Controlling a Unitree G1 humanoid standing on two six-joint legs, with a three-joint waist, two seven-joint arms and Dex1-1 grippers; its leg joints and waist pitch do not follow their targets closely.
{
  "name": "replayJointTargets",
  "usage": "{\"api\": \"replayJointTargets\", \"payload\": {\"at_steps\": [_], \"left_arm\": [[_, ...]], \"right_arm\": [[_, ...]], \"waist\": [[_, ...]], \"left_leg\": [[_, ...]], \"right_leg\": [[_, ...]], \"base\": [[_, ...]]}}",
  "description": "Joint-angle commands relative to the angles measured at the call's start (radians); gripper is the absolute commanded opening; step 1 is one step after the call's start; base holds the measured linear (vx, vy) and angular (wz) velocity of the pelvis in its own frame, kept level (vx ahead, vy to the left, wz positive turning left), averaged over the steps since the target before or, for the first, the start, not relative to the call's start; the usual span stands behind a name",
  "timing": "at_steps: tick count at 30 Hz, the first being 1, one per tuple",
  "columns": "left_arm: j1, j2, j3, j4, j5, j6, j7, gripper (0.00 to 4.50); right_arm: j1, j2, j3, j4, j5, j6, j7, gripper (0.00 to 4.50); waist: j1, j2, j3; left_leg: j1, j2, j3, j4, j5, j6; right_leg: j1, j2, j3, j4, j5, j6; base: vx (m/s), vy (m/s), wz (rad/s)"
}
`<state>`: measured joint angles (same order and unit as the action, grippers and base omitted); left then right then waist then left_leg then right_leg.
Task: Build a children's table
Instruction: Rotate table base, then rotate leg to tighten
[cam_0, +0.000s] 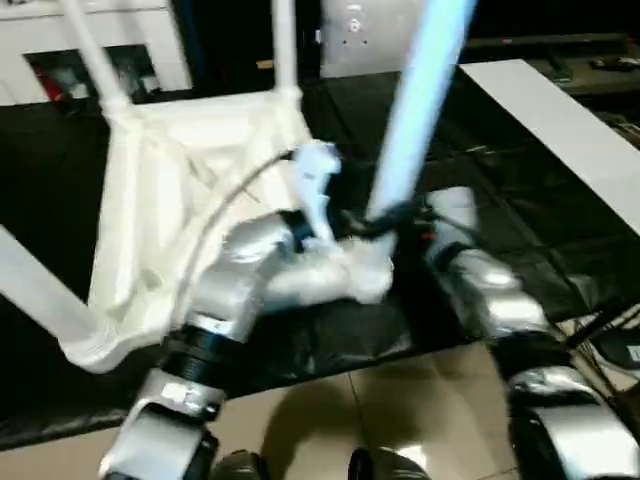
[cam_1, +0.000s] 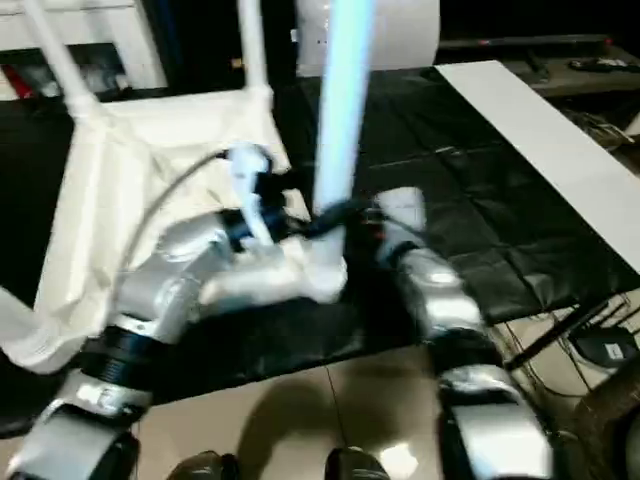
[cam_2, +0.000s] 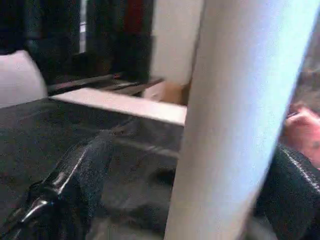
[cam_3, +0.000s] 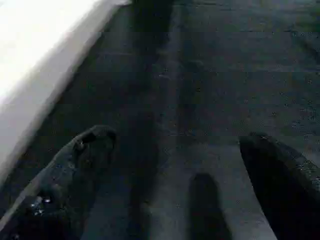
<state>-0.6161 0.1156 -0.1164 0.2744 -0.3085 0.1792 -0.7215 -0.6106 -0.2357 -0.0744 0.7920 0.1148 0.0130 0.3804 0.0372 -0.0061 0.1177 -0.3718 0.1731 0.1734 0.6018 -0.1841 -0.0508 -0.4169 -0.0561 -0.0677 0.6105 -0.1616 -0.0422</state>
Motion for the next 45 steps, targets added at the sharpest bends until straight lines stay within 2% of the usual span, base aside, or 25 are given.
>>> {"api": "replayJointTargets", "payload": {"at_steps": [1,3,6,8,10,12,13,14,15,17,19,22,23,26,27,28,32,34,40,42,45], "left_arm": [[0.03,0.014,-0.023,-0.023,0.015,0.019,-0.02,4.46],[0.079,0.067,-0.072,-0.071,0.016,0.061,-0.088,4.46],[0.113,0.126,-0.125,-0.081,0.036,0.059,-0.172,4.46],[0.118,0.186,-0.173,-0.04,0.082,0.07,-0.24,4.46],[0.112,0.203,-0.189,-0.008,0.113,0.051,-0.253,4.3],[0.085,0.218,-0.2,0.071,0.16,0.018,-0.26,4.11],[0.068,0.221,-0.201,0.096,0.165,0.033,-0.261,4.11],[0.043,0.225,-0.206,0.132,0.178,0.047,-0.257,4.11],[0.038,0.226,-0.208,0.136,0.178,0.048,-0.257,4.09],[0.02,0.225,-0.212,0.146,0.17,0.067,-0.262,3.85],[0.0,0.219,-0.215,0.161,0.164,0.09,-0.272,3.69],[-0.031,0.21,-0.223,0.205,0.183,0.099,-0.296,3.53],[-0.039,0.208,-0.223,0.212,0.187,0.107,-0.297,3.3],[-0.056,0.207,-0.223,0.226,0.192,0.13,-0.299,3.22],[-0.061,0.219,-0.229,0.22,0.205,0.14,-0.293,3.01],[-0.065,0.233,-0.227,0.205,0.213,0.168,-0.278,3.01],[-0.06,0.267,-0.205,0.138,0.209,0.237,-0.263,2.64],[-0.052,0.282,-0.203,0.115,0.218,0.256,-0.268,2.42],[-0.034,0.288,-0.204,0.082,0.214,0.283,-0.276,1.95],[-0.02,0.288,-0.214,0.055,0.204,0.296,-0.284,1.64],[-0.011,0.285,-0.23,0.038,0.209,0.31,-0.288,1.48]], "right_arm": [[0.039,-0.019,-0.007,-0.077,0.015,0.023,0.039,4.5],[0.102,-0.07,0.002,-0.186,0.028,0.05,0.115,4.5],[0.158,-0.126,0.019,-0.296,0.053,0.075,0.212,4.5],[0.206,-0.189,0.037,-0.396,0.08,0.096,0.316,4.5],[0.22,-0.215,0.044,-0.421,0.085,0.101,0.353,4.5],[0.249,-0.274,0.055,-0.478,0.096,0.113,0.428,4.5],[0.261,-0.296,0.055,-0.507,0.106,0.12,0.459,4.5],[0.279,-0.325,0.053,-0.549,0.122,0.136,0.499,4.5],[0.284,-0.331,0.052,-0.561,0.126,0.145,0.507,4.5],[0.303,-0.356,0.054,-0.603,0.141,0.173,0.542,4.5],[0.325,-0.389,0.06,-0.648,0.158,0.206,0.58,4.5],[0.344,-0.425,0.068,-0.691,0.174,0.245,0.616,4.5],[0.346,-0.429,0.067,-0.697,0.177,0.251,0.62,4.5],[0.351,-0.435,0.061,-0.714,0.182,0.266,0.625,4.5],[0.353,-0.439,0.059,-0.721,0.183,0.273,0.626,4.5],[0.354,-0.443,0.056,-0.728,0.185,0.28,0.626,4.5],[0.359,-0.447,0.052,-0.762,0.197,0.311,0.621,4.5],[0.362,-0.445,0.056,-0.772,0.201,0.32,0.623,4.5],[0.365,-0.438,0.062,-0.782,0.199,0.329,0.622,4.5],[0.365,-0.438,0.065,-0.785,0.203,0.333,0.621,4.5],[0.367,-0.44,0.066,-0.786,0.205,0.336,0.624,4.5]], "waist": [[0.008,-0.005,-0.086],[0.008,-0.006,-0.084],[0.009,-0.003,-0.082],[0.011,-0.004,-0.076],[0.01,-0.004,-0.067],[0.01,-0.005,-0.067],[0.013,-0.001,-0.069],[0.013,-0.004,-0.07],[0.014,-0.005,-0.069],[0.021,-0.006,-0.072],[0.02,-0.007,-0.073],[0.025,-0.007,-0.072],[0.026,-0.004,-0.074],[0.026,-0.006,-0.071],[0.026,-0.007,-0.071],[0.026,-0.005,-0.072],[0.025,-0.008,-0.075],[0.026,-0.005,-0.074],[0.027,-0.005,-0.075],[0.027,-0.006,-0.075],[0.027,-0.005,-0.075]], "left_leg": [[0.006,0.045,-0.013,-0.063,-0.139,0.083],[0.005,0.047,-0.011,-0.063,-0.132,0.099],[0.005,0.048,-0.011,-0.064,-0.133,0.113],[0.007,0.048,-0.013,-0.068,-0.167,0.11],[0.014,0.048,-0.015,-0.073,-0.222,0.092],[0.012,0.044,-0.015,-0.073,-0.226,0.082],[0.016,0.045,-0.016,-0.071,-0.226,0.077],[0.011,0.046,-0.017,-0.072,-0.216,0.079],[0.011,0.045,-0.016,-0.073,-0.214,0.084],[0.01,0.048,-0.019,-0.072,-0.2,0.09],[0.008,0.046,-0.017,-0.069,-0.19,0.095],[0.007,0.044,-0.015,-0.068,-0.174,0.109],[0.009,0.046,-0.017,-0.068,-0.174,0.107],[0.01,0.045,-0.017,-0.069,-0.195,0.098],[0.009,0.045,-0.018,-0.069,-0.195,0.096],[0.008,0.046,-0.019,-0.07,-0.195,0.094],[0.005,0.047,-0.02,-0.069,-0.168,0.094],[0.005,0.048,-0.019,-0.068,-0.16,0.1],[0.007,0.05,-0.019,-0.07,-0.169,0.094],[0.006,0.051,-0.019,-0.071,-0.174,0.092],[0.006,0.05,-0.018,-0.07,-0.177,0.09]], "right_leg": [[0.067,-0.079,0.051,-0.078,-0.241,-0.194],[0.065,-0.08,0.053,-0.078,-0.227,-0.202],[0.062,-0.079,0.053,-0.077,-0.225,-0.21],[0.062,-0.077,0.053,-0.086,-0.279,-0.187],[0.056,-0.078,0.053,-0.097,-0.403,-0.142],[0.057,-0.079,0.053,-0.106,-0.439,-0.127],[0.054,-0.083,0.054,-0.105,-0.446,-0.127],[0.058,-0.082,0.053,-0.103,-0.431,-0.129],[0.057,-0.079,0.054,-0.106,-0.428,-0.125],[0.059,-0.086,0.053,-0.101,-0.402,-0.142],[0.061,-0.083,0.052,-0.1,-0.388,-0.153],[0.06,-0.082,0.052,-0.104,-0.383,-0.152],[0.06,-0.084,0.051,-0.102,-0.381,-0.155],[0.058,-0.085,0.049,-0.108,-0.425,-0.148],[0.059,-0.086,0.048,-0.108,-0.43,-0.146],[0.059,-0.086,0.048,-0.107,-0.432,-0.14],[0.062,-0.086,0.049,-0.1,-0.389,-0.153],[0.06,-0.086,0.049,-0.099,-0.372,-0.163],[0.06,-0.088,0.049,-0.099,-0.371,-0.17],[0.061,-0.089,0.049,-0.101,-0.383,-0.169],[0.06,-0.089,0.05,-0.103,-0.398,-0.16]], "base": [[0.0,0.0,0.0],[0.0,0.0,0.0],[0.0,0.0,0.0],[0.0,0.0,0.0],[0.0,0.0,0.0],[0.0,0.0,0.0],[0.0,0.0,0.0],[0.0,0.0,0.0],[0.0,0.0,0.0],[0.0,0.0,0.0],[0.0,0.0,0.0],[0.0,0.0,0.0],[0.0,0.0,0.0],[0.0,0.0,0.0],[0.0,0.0,0.0],[0.0,0.0,0.0],[0.0,0.0,0.0],[0.0,0.0,0.0],[0.0,0.0,0.0],[0.0,0.0,0.0],[0.0,0.0,0.0]]}}
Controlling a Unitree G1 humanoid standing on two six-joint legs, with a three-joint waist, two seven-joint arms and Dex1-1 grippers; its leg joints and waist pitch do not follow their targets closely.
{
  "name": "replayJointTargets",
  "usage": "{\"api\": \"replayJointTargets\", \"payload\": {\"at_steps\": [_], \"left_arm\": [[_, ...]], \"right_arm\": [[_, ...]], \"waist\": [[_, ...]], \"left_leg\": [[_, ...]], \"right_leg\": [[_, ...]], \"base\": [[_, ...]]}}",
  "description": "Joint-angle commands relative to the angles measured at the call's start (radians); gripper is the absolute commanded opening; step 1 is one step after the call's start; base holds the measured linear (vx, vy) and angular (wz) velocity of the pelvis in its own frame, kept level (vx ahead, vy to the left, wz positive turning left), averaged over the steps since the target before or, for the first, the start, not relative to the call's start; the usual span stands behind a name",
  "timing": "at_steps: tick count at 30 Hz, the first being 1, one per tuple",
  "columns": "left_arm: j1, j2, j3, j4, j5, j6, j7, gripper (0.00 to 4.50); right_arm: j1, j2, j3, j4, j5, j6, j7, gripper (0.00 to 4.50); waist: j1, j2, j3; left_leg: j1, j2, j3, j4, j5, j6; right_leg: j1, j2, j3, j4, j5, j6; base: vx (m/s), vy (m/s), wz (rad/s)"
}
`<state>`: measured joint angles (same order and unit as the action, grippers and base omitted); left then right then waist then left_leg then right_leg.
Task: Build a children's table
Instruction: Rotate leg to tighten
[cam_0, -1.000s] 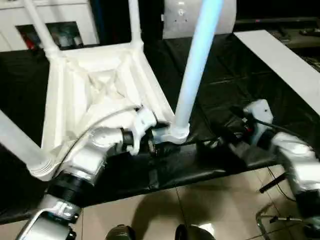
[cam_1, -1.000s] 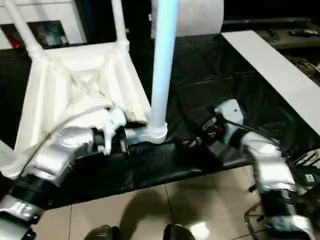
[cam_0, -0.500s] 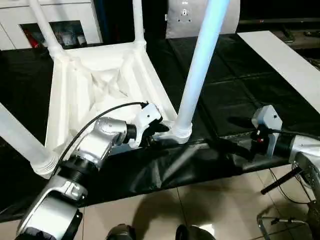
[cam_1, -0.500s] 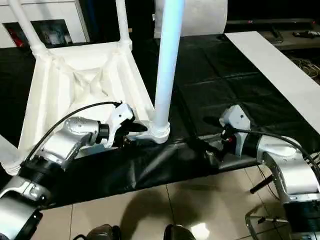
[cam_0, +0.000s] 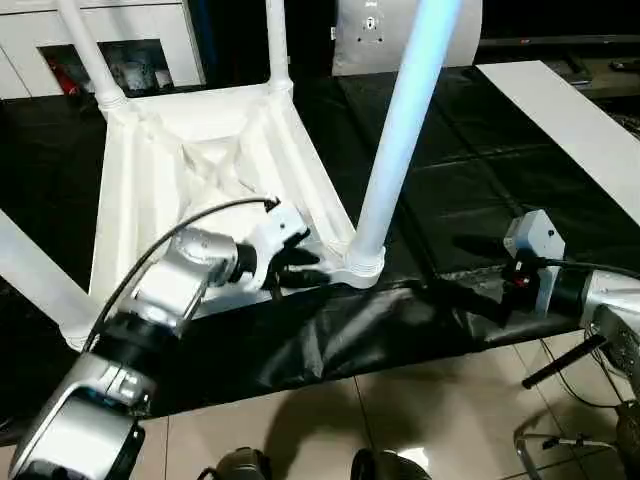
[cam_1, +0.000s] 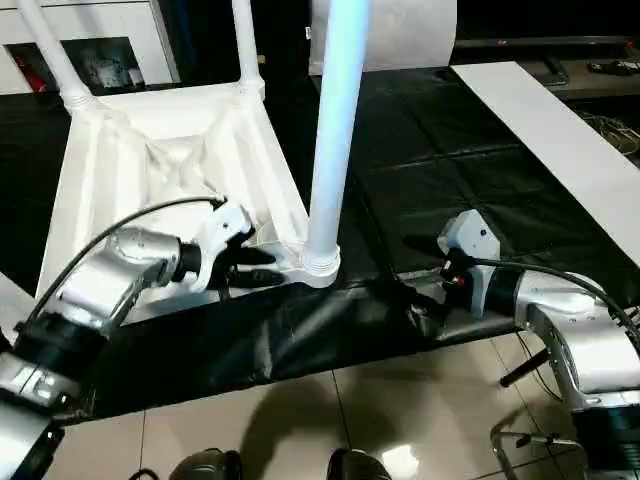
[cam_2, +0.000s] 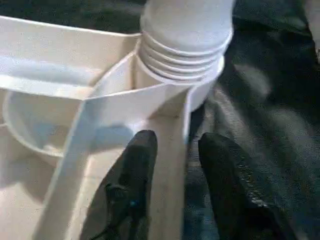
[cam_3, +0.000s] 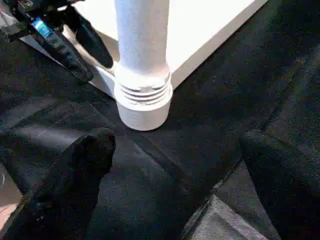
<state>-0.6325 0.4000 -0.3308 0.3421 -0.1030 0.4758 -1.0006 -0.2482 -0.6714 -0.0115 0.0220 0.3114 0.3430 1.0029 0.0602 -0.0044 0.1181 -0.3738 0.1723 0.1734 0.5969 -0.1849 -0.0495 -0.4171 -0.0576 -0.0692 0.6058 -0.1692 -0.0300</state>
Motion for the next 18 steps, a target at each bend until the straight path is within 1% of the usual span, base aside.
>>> {"api": "replayJointTargets", "payload": {"at_steps": [1,3,4,5,6,7,8,11,13,14,18], "left_arm": [[0.01,-0.003,-0.022,-0.031,0.008,0.016,-0.007,1.39],[0.015,-0.006,-0.027,-0.031,0.012,0.017,-0.005,1.18],[0.017,-0.008,-0.033,-0.025,0.02,0.01,-0.002,1.09],[0.018,-0.01,-0.037,-0.022,0.026,0.007,0.001,1.09],[0.017,-0.012,-0.037,-0.013,0.031,0.0,0.006,1.04],[0.017,-0.012,-0.037,-0.013,0.031,0.0,0.006,0.83],[0.017,-0.013,-0.035,-0.009,0.034,-0.001,0.01,0.72],[0.016,0.001,-0.054,0.006,0.062,-0.031,0.009,0.52],[0.017,0.005,-0.054,0.004,0.063,-0.036,0.006,0.31],[0.017,0.007,-0.053,0.001,0.061,-0.039,0.002,0.25],[0.02,0.015,-0.047,-0.015,0.044,-0.068,-0.04,0.08]], "right_arm": [[0.004,-0.005,0.004,-0.017,0.009,0.007,0.002,4.5],[0.005,-0.006,0.004,-0.019,0.009,0.009,0.004,4.5],[0.007,-0.007,0.004,-0.021,0.01,0.01,0.004,4.5],[0.008,-0.007,0.004,-0.023,0.009,0.011,0.004,4.5],[0.008,-0.007,0.004,-0.025,0.011,0.013,0.005,4.5],[0.008,-0.007,0.004,-0.025,0.011,0.013,0.005,4.5],[0.008,-0.006,0.004,-0.027,0.012,0.015,0.007,4.5],[0.003,-0.006,0.004,-0.027,0.012,0.019,0.007,4.5],[0.001,-0.005,0.005,-0.026,0.011,0.018,0.008,4.5],[-0.002,-0.004,0.007,-0.025,0.011,0.019,0.009,4.5],[-0.017,0.001,0.01,-0.015,0.012,0.015,0.014,4.5]], "waist": [[0.005,-0.006,-0.077],[0.004,-0.008,-0.078],[0.005,-0.008,-0.077],[0.004,-0.009,-0.078],[0.004,-0.008,-0.08],[0.005,-0.009,-0.08],[0.005,-0.008,-0.081],[0.005,-0.008,-0.083],[0.004,-0.008,-0.082],[0.004,-0.01,-0.082],[0.003,-0.011,-0.082]], "left_leg": [[0.009,0.05,-0.018,-0.065,-0.173,0.088],[0.007,0.049,-0.018,-0.064,-0.169,0.088],[0.007,0.049,-0.018,-0.064,-0.168,0.088],[0.006,0.048,-0.018,-0.063,-0.166,0.09],[0.006,0.049,-0.018,-0.063,-0.16,0.091],[0.005,0.048,-0.018,-0.062,-0.153,0.093],[0.005,0.048,-0.018,-0.062,-0.151,0.094],[0.006,0.049,-0.018,-0.062,-0.149,0.097],[0.006,0.049,-0.018,-0.062,-0.152,0.096],[0.007,0.049,-0.018,-0.062,-0.153,0.096],[0.005,0.048,-0.018,-0.062,-0.142,0.098]], "right_leg": [[0.06,-0.087,0.051,-0.098,-0.391,-0.171],[0.061,-0.086,0.051,-0.099,-0.39,-0.169],[0.061,-0.086,0.051,-0.098,-0.391,-0.168],[0.062,-0.086,0.051,-0.098,-0.392,-0.164],[0.062,-0.085,0.051,-0.098,-0.383,-0.162],[0.063,-0.085,0.05,-0.097,-0.373,-0.164],[0.063,-0.085,0.05,-0.096,-0.369,-0.166],[0.063,-0.085,0.05,-0.094,-0.352,-0.17],[0.063,-0.084,0.05,-0.094,-0.35,-0.173],[0.063,-0.085,0.05,-0.094,-0.355,-0.172],[0.063,-0.085,0.051,-0.092,-0.348,-0.17]], "base": [[0.0,0.0,0.0],[0.0,0.0,0.0],[0.0,0.0,0.0],[0.0,0.0,0.0],[0.0,0.0,0.0],[0.0,0.0,0.0],[0.0,0.0,0.0],[0.0,0.0,0.0],[0.0,0.0,0.0],[0.0,0.0,0.0],[0.0,0.0,0.0]]}}
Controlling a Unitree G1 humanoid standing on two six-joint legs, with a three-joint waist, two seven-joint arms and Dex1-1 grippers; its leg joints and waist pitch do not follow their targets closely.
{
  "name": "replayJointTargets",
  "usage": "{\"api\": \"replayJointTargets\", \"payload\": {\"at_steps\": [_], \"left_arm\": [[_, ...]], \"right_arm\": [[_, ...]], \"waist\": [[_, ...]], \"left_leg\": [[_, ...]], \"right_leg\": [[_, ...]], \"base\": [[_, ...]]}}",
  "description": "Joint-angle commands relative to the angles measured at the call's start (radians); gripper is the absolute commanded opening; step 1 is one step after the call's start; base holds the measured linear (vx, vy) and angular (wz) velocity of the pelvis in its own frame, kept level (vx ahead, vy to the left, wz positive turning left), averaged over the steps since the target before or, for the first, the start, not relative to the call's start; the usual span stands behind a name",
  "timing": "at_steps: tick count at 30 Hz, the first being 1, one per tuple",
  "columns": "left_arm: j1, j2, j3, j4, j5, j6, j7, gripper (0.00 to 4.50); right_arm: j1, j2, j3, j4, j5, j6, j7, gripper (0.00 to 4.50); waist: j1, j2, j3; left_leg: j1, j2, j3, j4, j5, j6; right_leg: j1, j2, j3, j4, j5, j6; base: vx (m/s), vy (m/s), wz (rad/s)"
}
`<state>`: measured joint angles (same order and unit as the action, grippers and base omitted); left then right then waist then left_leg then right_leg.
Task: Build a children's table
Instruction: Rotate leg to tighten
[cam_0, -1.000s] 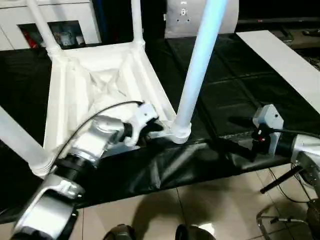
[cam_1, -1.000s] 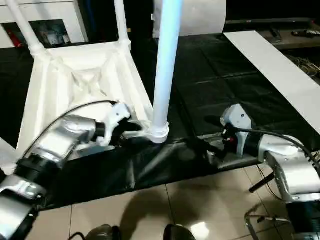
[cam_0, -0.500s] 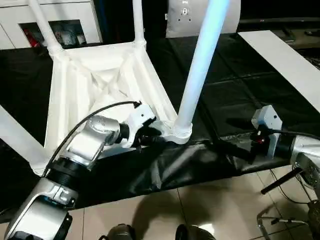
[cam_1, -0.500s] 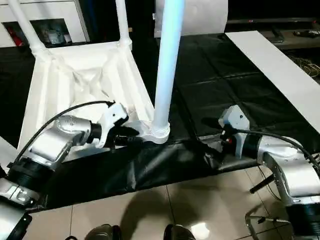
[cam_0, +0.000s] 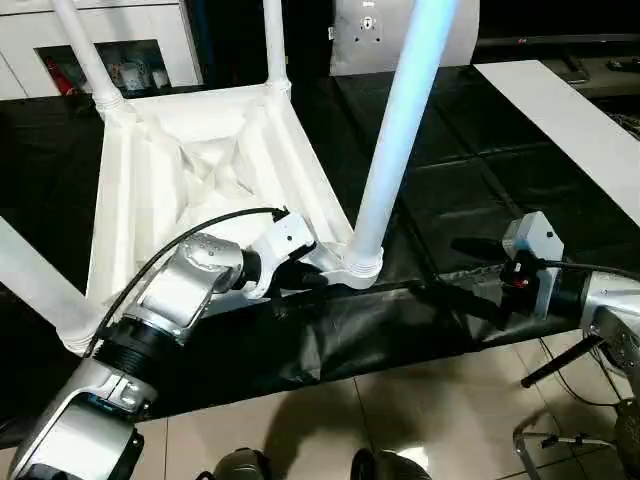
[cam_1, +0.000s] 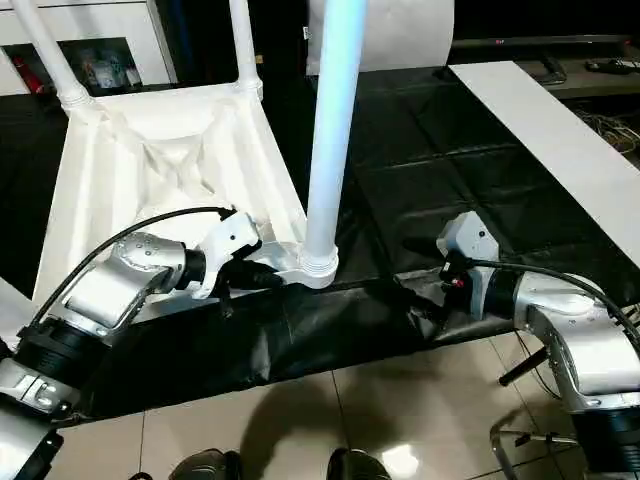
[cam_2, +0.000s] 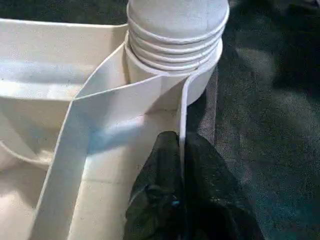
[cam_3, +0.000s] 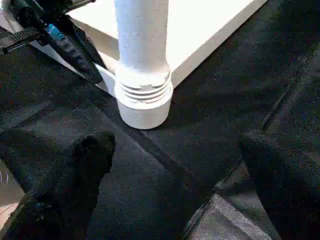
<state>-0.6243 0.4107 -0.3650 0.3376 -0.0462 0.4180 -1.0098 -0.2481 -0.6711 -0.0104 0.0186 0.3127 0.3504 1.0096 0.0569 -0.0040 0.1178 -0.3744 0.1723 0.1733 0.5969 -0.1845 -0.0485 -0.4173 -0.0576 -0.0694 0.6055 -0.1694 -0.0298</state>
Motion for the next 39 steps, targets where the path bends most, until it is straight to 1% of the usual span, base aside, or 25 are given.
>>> {"api": "replayJointTargets", "payload": {"at_steps": [1,4,6,7,8,9,10,11,12,13,15,17,19,24,25,27,28,29,31,32,33,35,36,37,39], "left_arm": [[0.023,0.028,-0.024,-0.028,-0.02,-0.044,-0.092,0.08],[0.028,0.039,-0.032,-0.034,-0.021,-0.055,-0.119,0.08],[0.054,0.081,-0.067,-0.058,-0.031,-0.169,-0.239,0.08],[0.054,0.081,-0.067,-0.058,-0.031,-0.169,-0.239,0.08],[0.06,0.102,-0.091,-0.069,-0.03,-0.215,-0.292,0.08],[0.063,0.115,-0.105,-0.075,-0.027,-0.242,-0.326,0.0],[0.063,0.115,-0.105,-0.075,-0.027,-0.242,-0.326,0.0],[0.059,0.119,-0.119,-0.084,-0.039,-0.282,-0.379,0.0],[0.058,0.117,-0.12,-0.088,-0.045,-0.293,-0.398,0.0],[0.057,0.116,-0.121,-0.09,-0.048,-0.297,-0.406,0.0],[0.054,0.116,-0.126,-0.102,-0.052,-0.306,-0.427,0.0],[0.049,0.116,-0.132,-0.103,-0.048,-0.326,-0.446,0.0],[0.049,0.116,-0.132,-0.103,-0.048,-0.326,-0.446,0.0],[0.049,0.116,-0.132,-0.103,-0.048,-0.326,-0.446,0.0],[0.048,0.116,-0.134,-0.103,-0.047,-0.33,-0.449,0.0],[0.045,0.116,-0.137,-0.102,-0.044,-0.339,-0.454,0.0],[0.029,0.105,-0.141,-0.071,-0.028,-0.367,-0.448,0.0],[0.017,0.096,-0.14,-0.041,-0.011,-0.391,-0.436,0.0],[0.002,0.086,-0.134,0.001,0.009,-0.421,-0.419,0.0],[0.002,0.086,-0.134,0.001,0.009,-0.421,-0.419,0.0],[-0.002,0.085,-0.128,0.014,0.014,-0.427,-0.409,0.0],[-0.005,0.084,-0.123,0.021,0.016,-0.43,-0.405,0.0],[-0.009,0.085,-0.12,0.031,0.017,-0.434,-0.407,0.0],[-0.009,0.085,-0.12,0.031,0.017,-0.434,-0.407,0.0],[-0.019,0.084,-0.119,0.049,0.02,-0.442,-0.411,0.0]], "right_arm": [[-0.035,0.01,0.015,0.001,0.015,0.0,0.02,4.5],[-0.043,0.014,0.019,0.008,0.018,-0.004,0.027,4.5],[-0.076,0.035,0.035,0.035,0.045,-0.022,0.085,4.5],[-0.076,0.035,0.035,0.035,0.045,-0.022,0.085,4.5],[-0.097,0.041,0.049,0.052,0.064,-0.026,0.138,4.5],[-0.112,0.045,0.058,0.065,0.078,-0.029,0.174,4.14],[-0.112,0.045,0.058,0.065,0.078,-0.029,0.174,4.14],[-0.137,0.044,0.09,0.085,0.088,-0.043,0.258,4.14],[-0.146,0.044,0.103,0.092,0.087,-0.052,0.288,4.09],[-0.15,0.044,0.109,0.095,0.087,-0.055,0.301,3.79],[-0.158,0.046,0.129,0.101,0.085,-0.065,0.333,3.7],[-0.169,0.054,0.149,0.112,0.083,-0.07,0.361,3.61],[-0.169,0.054,0.149,0.112,0.083,-0.07,0.361,3.61],[-0.169,0.054,0.149,0.112,0.083,-0.07,0.361,3.61],[-0.172,0.057,0.153,0.114,0.082,-0.071,0.366,3.35],[-0.177,0.061,0.162,0.119,0.081,-0.073,0.377,3.35],[-0.186,0.077,0.2,0.123,0.058,-0.086,0.386,3.35],[-0.195,0.083,0.221,0.127,0.061,-0.061,0.399,3.35],[-0.198,0.087,0.231,0.125,0.07,-0.039,0.413,3.67],[-0.198,0.087,0.231,0.125,0.07,-0.039,0.413,3.67],[-0.19,0.074,0.224,0.113,0.089,-0.021,0.432,3.7],[-0.183,0.065,0.219,0.105,0.098,-0.016,0.447,3.92],[-0.175,0.053,0.217,0.097,0.098,-0.021,0.459,3.92],[-0.175,0.053,0.217,0.097,0.098,-0.021,0.459,4.01],[-0.172,0.068,0.206,0.097,0.088,-0.065,0.438,4.01]], "waist": [[0.006,-0.01,-0.08],[0.002,-0.007,-0.081],[0.002,-0.006,-0.076],[0.003,-0.005,-0.076],[0.003,-0.01,-0.073],[0.006,-0.006,-0.073],[0.007,-0.004,-0.072],[0.011,-0.012,-0.066],[0.018,-0.008,-0.067],[0.025,-0.006,-0.065],[0.033,-0.006,-0.065],[0.036,-0.008,-0.063],[0.037,-0.009,-0.064],[0.032,-0.012,-0.062],[0.029,-0.012,-0.062],[0.026,-0.011,-0.061],[0.023,-0.009,-0.054],[0.023,-0.009,-0.055],[0.026,-0.008,-0.051],[0.027,-0.009,-0.05],[0.027,-0.009,-0.051],[0.026,-0.007,-0.05],[0.025,-0.008,-0.051],[0.027,-0.009,-0.053],[0.024,-0.008,-0.053]], "left_leg": [[0.005,0.049,-0.018,-0.062,-0.137,0.099],[0.008,0.051,-0.018,-0.062,-0.139,0.1],[0.005,0.051,-0.017,-0.064,-0.146,0.102],[0.007,0.053,-0.017,-0.065,-0.152,0.102],[0.008,0.054,-0.016,-0.067,-0.155,0.099],[0.012,0.056,-0.018,-0.067,-0.167,0.104],[0.013,0.057,-0.017,-0.067,-0.168,0.101],[0.017,0.06,-0.013,-0.069,-0.171,0.096],[0.017,0.061,-0.015,-0.07,-0.177,0.098],[0.022,0.064,-0.014,-0.071,-0.178,0.092],[0.026,0.066,-0.013,-0.073,-0.187,0.084],[0.022,0.066,-0.013,-0.074,-0.182,0.082],[0.019,0.064,-0.014,-0.075,-0.183,0.079],[0.014,0.062,-0.017,-0.076,-0.182,0.073],[0.014,0.062,-0.017,-0.077,-0.182,0.072],[0.014,0.061,-0.016,-0.077,-0.187,0.074],[0.012,0.061,-0.017,-0.079,-0.199,0.072],[0.014,0.06,-0.017,-0.079,-0.202,0.074],[0.019,0.06,-0.016,-0.079,-0.221,0.072],[0.022,0.062,-0.016,-0.08,-0.23,0.069],[0.02,0.064,-0.018,-0.082,-0.234,0.064],[0.021,0.066,-0.019,-0.083,-0.25,0.064],[0.018,0.066,-0.021,-0.083,-0.248,0.063],[0.02,0.068,-0.021,-0.084,-0.234,0.063],[0.014,0.067,-0.021,-0.084,-0.219,0.064]], "right_leg": [[0.063,-0.086,0.051,-0.091,-0.333,-0.175],[0.06,-0.086,0.053,-0.087,-0.312,-0.188],[0.061,-0.088,0.054,-0.09,-0.315,-0.191],[0.06,-0.089,0.055,-0.088,-0.316,-0.195],[0.059,-0.087,0.055,-0.088,-0.317,-0.193],[0.056,-0.089,0.055,-0.089,-0.327,-0.198],[0.055,-0.089,0.055,-0.087,-0.328,-0.201],[0.049,-0.086,0.058,-0.09,-0.327,-0.198],[0.052,-0.09,0.056,-0.087,-0.339,-0.202],[0.047,-0.09,0.058,-0.087,-0.341,-0.202],[0.045,-0.092,0.06,-0.086,-0.341,-0.206],[0.046,-0.094,0.06,-0.084,-0.332,-0.21],[0.05,-0.096,0.06,-0.085,-0.343,-0.204],[0.052,-0.096,0.06,-0.087,-0.377,-0.185],[0.052,-0.095,0.06,-0.087,-0.372,-0.187],[0.051,-0.095,0.06,-0.088,-0.376,-0.189],[0.047,-0.093,0.059,-0.091,-0.386,-0.186],[0.048,-0.093,0.06,-0.092,-0.388,-0.186],[0.043,-0.092,0.06,-0.098,-0.419,-0.18],[0.043,-0.094,0.061,-0.098,-0.428,-0.178],[0.046,-0.097,0.061,-0.097,-0.435,-0.178],[0.044,-0.096,0.061,-0.1,-0.444,-0.175],[0.046,-0.098,0.06,-0.098,-0.442,-0.175],[0.046,-0.099,0.062,-0.096,-0.422,-0.176],[0.048,-0.099,0.062,-0.093,-0.389,-0.186]], "base": [[0.0,0.0,0.0],[0.0,0.0,0.0],[0.0,0.0,0.0],[0.0,0.0,0.0],[0.0,0.0,0.0],[0.0,0.0,0.0],[0.0,0.0,0.0],[0.0,0.0,0.0],[0.0,0.0,0.0],[0.0,0.0,0.0],[0.0,0.0,0.0],[0.0,0.0,0.0],[0.0,0.0,0.0],[0.0,0.0,0.0],[0.0,0.0,0.0],[0.0,0.0,0.0],[0.0,0.0,0.0],[0.0,0.0,0.0],[0.0,0.0,0.0],[0.0,0.0,0.0],[0.0,0.0,0.0],[0.0,0.0,0.0],[0.0,0.0,0.0],[0.0,0.0,0.0],[0.0,0.0,0.0]]}}
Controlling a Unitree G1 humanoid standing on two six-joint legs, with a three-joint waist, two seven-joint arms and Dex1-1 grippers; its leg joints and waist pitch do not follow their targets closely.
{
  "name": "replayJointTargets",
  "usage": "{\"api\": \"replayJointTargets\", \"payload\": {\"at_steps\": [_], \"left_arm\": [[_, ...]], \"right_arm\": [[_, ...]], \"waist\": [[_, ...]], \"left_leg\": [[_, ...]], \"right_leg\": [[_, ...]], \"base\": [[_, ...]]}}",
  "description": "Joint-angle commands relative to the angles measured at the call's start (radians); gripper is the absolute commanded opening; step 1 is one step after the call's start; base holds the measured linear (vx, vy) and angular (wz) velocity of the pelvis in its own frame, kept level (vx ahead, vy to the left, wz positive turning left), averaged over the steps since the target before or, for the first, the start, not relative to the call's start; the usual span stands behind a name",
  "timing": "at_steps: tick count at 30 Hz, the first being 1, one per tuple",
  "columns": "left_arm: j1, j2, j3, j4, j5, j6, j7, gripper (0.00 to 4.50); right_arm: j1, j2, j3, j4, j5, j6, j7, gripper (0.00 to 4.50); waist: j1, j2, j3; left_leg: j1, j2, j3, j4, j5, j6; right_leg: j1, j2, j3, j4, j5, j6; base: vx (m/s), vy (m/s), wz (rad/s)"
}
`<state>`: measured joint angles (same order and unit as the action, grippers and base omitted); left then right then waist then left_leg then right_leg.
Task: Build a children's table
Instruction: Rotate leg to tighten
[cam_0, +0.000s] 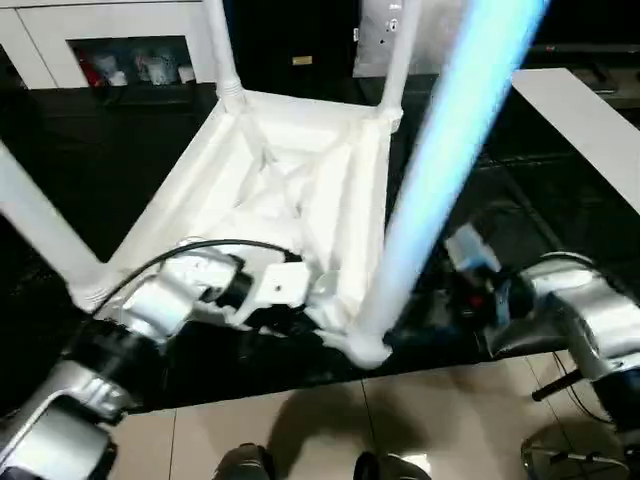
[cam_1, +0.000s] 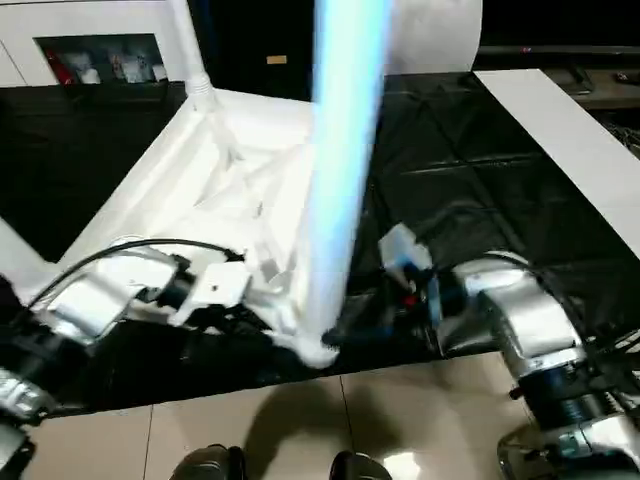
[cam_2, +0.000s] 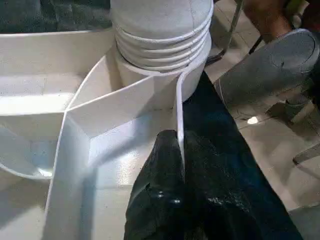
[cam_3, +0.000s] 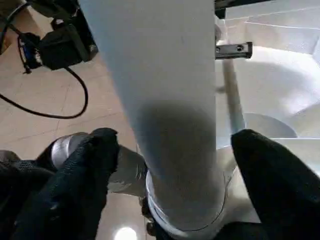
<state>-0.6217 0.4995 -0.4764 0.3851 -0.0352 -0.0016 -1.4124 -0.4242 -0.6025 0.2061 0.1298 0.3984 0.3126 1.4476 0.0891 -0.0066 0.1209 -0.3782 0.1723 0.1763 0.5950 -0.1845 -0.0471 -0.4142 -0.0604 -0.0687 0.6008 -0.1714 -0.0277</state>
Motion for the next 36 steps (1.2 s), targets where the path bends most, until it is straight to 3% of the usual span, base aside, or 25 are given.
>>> {"api": "replayJointTargets", "payload": {"at_steps": [1,6,7,15,25,31,34,36], "left_arm": [[-0.025,-0.008,-0.008,0.008,0.009,-0.022,-0.012,0.0],[-0.035,-0.018,-0.007,0.037,0.019,-0.045,-0.015,0.0],[-0.035,-0.018,-0.006,0.039,0.019,-0.046,-0.016,0.0],[-0.036,-0.009,-0.003,0.047,0.016,-0.046,-0.03,0.0],[-0.028,-0.005,0.019,0.049,0.001,0.006,-0.021,0.0],[-0.009,-0.021,0.056,0.016,-0.031,0.117,0.035,0.0],[-0.001,-0.066,0.091,-0.028,-0.038,0.238,0.149,0.0],[0.001,-0.113,0.117,-0.055,-0.042,0.322,0.237,0.0]], "right_arm": [[0.0,0.009,-0.006,-0.013,0.002,-0.031,-0.003,4.01],[-0.018,0.041,0.019,0.001,-0.017,-0.016,-0.022,4.01],[-0.02,0.041,0.021,0.004,-0.018,-0.013,-0.021,3.75],[-0.014,0.024,0.041,0.01,-0.022,0.018,0.003,3.1],[-0.002,0.036,0.047,0.0,-0.018,0.061,-0.019,2.3],[0.024,0.065,0.038,-0.029,-0.013,0.096,-0.091,2.1],[0.028,0.148,0.008,-0.032,-0.074,0.13,-0.317,2.09],[0.018,0.213,-0.017,-0.026,-0.104,0.177,-0.47,2.05]], "waist": [[-0.008,-0.006,-0.057],[-0.007,-0.005,-0.06],[-0.007,-0.006,-0.06],[-0.007,-0.004,-0.056],[-0.006,-0.002,-0.057],[-0.007,0.0,-0.057],[-0.013,0.0,-0.054],[-0.026,-0.001,-0.052]], "left_leg": [[0.018,0.066,-0.022,-0.081,-0.219,0.064],[0.016,0.067,-0.021,-0.081,-0.183,0.073],[0.015,0.066,-0.02,-0.08,-0.18,0.074],[0.016,0.068,-0.021,-0.084,-0.204,0.067],[0.015,0.069,-0.02,-0.086,-0.183,0.069],[0.017,0.071,-0.021,-0.088,-0.197,0.054],[0.017,0.067,-0.024,-0.091,-0.227,0.037],[0.01,0.065,-0.03,-0.096,-0.236,0.007]], "right_leg": [[0.044,-0.097,0.061,-0.088,-0.381,-0.191],[0.045,-0.095,0.06,-0.081,-0.319,-0.211],[0.046,-0.095,0.06,-0.081,-0.314,-0.212],[0.044,-0.098,0.061,-0.089,-0.361,-0.197],[0.046,-0.097,0.06,-0.084,-0.311,-0.215],[0.045,-0.099,0.063,-0.086,-0.346,-0.208],[0.043,-0.099,0.061,-0.094,-0.403,-0.195],[0.047,-0.098,0.058,-0.09,-0.441,-0.184]], "base": [[0.0,0.0,0.0],[0.0,0.0,0.0],[0.0,0.0,0.0],[0.0,0.0,0.0],[0.0,0.0,0.0],[0.0,0.0,0.0],[0.0,0.0,0.0],[0.0,0.0,0.0]]}}
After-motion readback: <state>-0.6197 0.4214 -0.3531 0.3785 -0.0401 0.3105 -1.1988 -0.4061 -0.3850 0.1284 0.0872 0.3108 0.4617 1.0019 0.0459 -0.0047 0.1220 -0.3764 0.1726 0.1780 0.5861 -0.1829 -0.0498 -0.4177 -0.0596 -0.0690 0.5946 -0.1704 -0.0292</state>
